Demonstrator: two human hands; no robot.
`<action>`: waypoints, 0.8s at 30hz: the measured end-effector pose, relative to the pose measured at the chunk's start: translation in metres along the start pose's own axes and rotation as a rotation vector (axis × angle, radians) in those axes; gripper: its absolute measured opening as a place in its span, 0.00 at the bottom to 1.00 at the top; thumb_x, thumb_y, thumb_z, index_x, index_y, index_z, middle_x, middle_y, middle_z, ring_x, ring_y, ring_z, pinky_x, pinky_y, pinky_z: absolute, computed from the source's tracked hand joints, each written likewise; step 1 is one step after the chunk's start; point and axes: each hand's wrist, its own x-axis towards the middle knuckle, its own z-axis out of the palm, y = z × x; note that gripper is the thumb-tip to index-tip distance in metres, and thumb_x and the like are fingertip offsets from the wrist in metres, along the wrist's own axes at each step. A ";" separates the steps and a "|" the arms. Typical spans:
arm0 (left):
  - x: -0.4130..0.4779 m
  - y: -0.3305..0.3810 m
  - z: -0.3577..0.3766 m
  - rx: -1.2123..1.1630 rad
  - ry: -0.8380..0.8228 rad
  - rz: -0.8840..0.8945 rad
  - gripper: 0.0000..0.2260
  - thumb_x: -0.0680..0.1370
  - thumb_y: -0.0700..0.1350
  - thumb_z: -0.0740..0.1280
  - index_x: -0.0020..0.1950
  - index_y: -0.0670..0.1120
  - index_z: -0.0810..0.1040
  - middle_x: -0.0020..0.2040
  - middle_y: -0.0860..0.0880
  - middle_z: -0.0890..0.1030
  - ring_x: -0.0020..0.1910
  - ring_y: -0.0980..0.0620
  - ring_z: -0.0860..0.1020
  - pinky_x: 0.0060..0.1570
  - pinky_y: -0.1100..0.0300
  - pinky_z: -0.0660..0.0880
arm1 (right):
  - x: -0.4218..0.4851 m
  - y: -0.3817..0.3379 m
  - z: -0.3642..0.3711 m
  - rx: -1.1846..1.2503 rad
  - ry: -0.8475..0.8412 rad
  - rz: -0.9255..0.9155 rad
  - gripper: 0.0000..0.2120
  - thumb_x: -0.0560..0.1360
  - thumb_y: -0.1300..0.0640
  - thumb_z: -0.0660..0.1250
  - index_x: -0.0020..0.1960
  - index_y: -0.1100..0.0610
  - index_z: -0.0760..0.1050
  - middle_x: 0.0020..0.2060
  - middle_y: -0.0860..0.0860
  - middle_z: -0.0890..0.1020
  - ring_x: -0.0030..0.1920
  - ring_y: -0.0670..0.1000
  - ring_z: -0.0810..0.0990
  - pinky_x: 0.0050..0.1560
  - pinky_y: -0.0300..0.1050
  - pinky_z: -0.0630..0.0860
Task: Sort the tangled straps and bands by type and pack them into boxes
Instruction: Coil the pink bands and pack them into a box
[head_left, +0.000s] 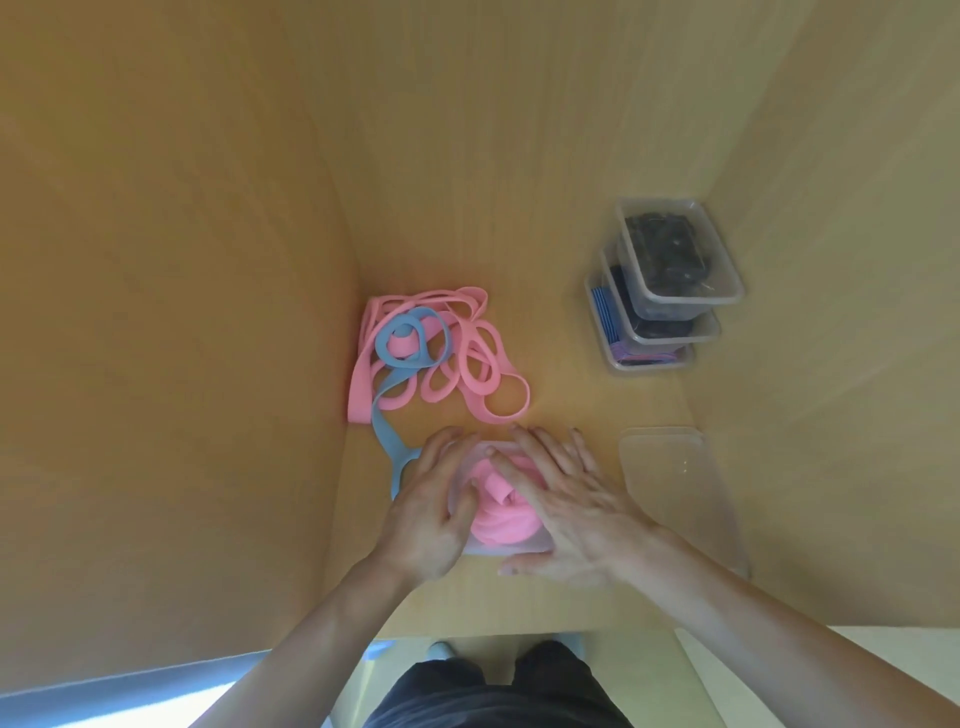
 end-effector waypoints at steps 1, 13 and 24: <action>0.000 -0.001 -0.001 0.013 -0.016 0.001 0.25 0.79 0.59 0.53 0.76 0.61 0.62 0.77 0.63 0.59 0.76 0.58 0.61 0.73 0.54 0.64 | -0.001 0.000 -0.001 0.010 0.004 0.000 0.54 0.68 0.20 0.52 0.79 0.43 0.29 0.80 0.53 0.33 0.81 0.56 0.37 0.78 0.64 0.36; -0.015 0.006 -0.018 -0.417 0.067 -0.221 0.25 0.76 0.66 0.57 0.73 0.64 0.65 0.61 0.74 0.72 0.62 0.72 0.71 0.56 0.69 0.68 | -0.007 -0.020 -0.015 0.074 0.169 0.129 0.48 0.68 0.26 0.62 0.78 0.54 0.60 0.75 0.54 0.64 0.74 0.57 0.62 0.77 0.54 0.57; -0.027 0.019 -0.033 -0.541 -0.052 -0.123 0.28 0.75 0.67 0.65 0.74 0.70 0.62 0.72 0.70 0.68 0.70 0.67 0.68 0.62 0.75 0.67 | -0.009 -0.019 -0.024 0.300 0.349 0.244 0.41 0.65 0.27 0.65 0.70 0.51 0.67 0.65 0.46 0.75 0.65 0.50 0.71 0.63 0.43 0.68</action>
